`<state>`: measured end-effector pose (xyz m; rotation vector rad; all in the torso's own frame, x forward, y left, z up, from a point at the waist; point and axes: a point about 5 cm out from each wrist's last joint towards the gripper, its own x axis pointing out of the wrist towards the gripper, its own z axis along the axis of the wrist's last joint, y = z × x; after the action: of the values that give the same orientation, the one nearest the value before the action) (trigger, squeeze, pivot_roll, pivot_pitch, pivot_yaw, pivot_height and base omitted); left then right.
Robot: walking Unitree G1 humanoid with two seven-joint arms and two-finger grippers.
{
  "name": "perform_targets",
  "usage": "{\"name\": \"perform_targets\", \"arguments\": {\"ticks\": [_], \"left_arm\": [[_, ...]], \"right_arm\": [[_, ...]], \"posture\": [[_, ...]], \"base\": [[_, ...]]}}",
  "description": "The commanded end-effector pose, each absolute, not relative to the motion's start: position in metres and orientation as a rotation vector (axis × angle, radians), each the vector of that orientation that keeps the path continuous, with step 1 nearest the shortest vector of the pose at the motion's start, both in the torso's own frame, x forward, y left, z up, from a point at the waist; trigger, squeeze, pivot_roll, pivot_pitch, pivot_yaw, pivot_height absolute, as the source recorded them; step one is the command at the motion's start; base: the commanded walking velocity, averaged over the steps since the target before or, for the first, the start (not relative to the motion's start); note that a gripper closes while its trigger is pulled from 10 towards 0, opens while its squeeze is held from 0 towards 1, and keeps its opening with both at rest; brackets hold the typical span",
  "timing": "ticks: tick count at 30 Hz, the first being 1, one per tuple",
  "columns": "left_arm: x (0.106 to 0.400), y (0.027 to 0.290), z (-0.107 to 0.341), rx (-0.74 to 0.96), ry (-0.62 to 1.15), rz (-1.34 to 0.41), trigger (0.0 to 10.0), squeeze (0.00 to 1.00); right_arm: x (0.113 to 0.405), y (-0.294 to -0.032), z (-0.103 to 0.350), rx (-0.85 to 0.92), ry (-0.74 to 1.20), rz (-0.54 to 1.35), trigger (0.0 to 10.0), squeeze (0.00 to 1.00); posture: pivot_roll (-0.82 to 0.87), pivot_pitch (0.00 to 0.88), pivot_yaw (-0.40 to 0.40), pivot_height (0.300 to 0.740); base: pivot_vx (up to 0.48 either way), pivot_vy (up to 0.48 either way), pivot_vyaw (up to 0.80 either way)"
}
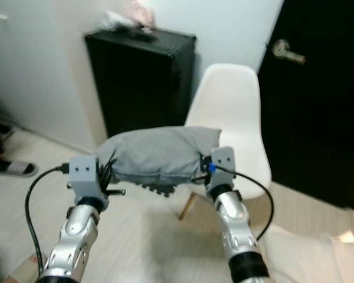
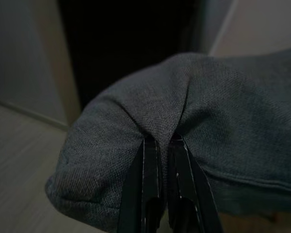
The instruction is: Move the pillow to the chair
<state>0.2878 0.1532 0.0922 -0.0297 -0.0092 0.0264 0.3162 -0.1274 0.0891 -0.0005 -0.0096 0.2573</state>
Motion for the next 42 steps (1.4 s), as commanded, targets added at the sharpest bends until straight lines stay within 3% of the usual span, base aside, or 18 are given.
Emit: {"name": "perform_targets", "arguments": {"ticks": [1,13,34,42], "left_arm": [[0.292,0.142,0.099,-0.009,-0.030,-0.006,10.0,0.00],[0.291,0.146,0.103,-0.029,-0.059,-0.012,10.0,0.00],[0.288,0.145,0.101,-0.011,-0.062,-0.038,10.0,0.00],[0.287,0.146,0.103,-0.015,-0.076,-0.040,10.0,0.00]], "right_arm": [[0.322,-0.123,0.099,0.004,-0.050,0.268,10.0,0.00],[0.324,-0.121,0.094,0.010,-0.022,0.282,10.0,0.00],[0.326,-0.119,0.086,0.006,0.021,0.294,10.0,0.00],[0.325,-0.118,0.085,0.006,0.023,0.296,10.0,0.00]], "posture": [[0.04,0.050,-0.057,0.740],[0.05,0.050,-0.058,0.740],[0.06,0.054,-0.065,0.740],[0.06,0.055,-0.063,0.740]], "base": [[0.000,0.000,-0.80],[0.000,0.000,-0.80],[0.000,0.000,0.00],[0.328,0.000,0.00]]}}
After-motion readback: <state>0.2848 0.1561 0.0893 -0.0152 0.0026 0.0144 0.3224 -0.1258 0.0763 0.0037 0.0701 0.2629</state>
